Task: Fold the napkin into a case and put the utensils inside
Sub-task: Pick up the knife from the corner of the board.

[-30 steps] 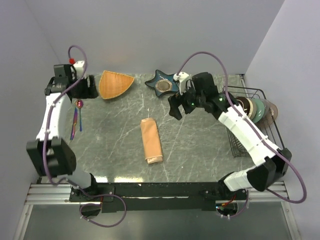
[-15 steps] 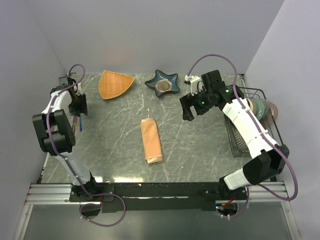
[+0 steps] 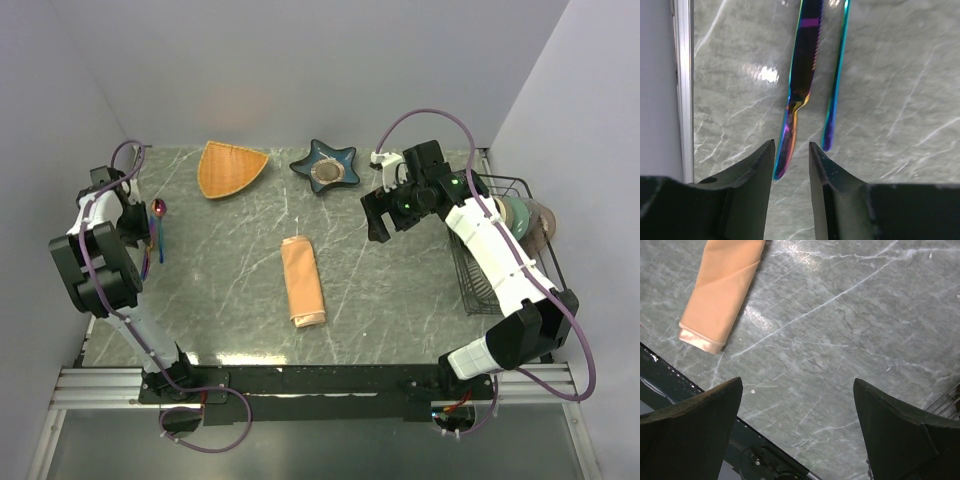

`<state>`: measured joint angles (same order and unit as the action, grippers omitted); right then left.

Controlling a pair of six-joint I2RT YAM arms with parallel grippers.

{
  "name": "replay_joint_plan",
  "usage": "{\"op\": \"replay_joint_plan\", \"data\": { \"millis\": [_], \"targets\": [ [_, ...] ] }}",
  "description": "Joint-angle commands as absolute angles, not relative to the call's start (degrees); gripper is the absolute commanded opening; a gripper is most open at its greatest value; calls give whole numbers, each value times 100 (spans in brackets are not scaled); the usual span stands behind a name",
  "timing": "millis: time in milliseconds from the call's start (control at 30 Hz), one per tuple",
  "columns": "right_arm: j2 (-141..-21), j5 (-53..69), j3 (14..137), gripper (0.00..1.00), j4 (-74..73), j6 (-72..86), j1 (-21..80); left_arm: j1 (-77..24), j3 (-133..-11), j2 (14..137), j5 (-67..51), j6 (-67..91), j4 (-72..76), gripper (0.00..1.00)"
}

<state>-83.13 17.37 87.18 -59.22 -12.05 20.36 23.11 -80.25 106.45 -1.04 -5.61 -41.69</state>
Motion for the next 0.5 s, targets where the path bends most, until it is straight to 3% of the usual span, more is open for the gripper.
{"op": "replay_joint_plan", "data": {
  "millis": [0, 467],
  "targets": [
    [-8209, 1793, 8815, 100, -5932, -1222, 2004, 2391, -7954, 10555, -18, -817, -4166, 39],
    [-8165, 1793, 8754, 100, -5941, -1204, 1995, 2514, -8068, 11328, 44, -984, -3885, 39]
  ]
}}
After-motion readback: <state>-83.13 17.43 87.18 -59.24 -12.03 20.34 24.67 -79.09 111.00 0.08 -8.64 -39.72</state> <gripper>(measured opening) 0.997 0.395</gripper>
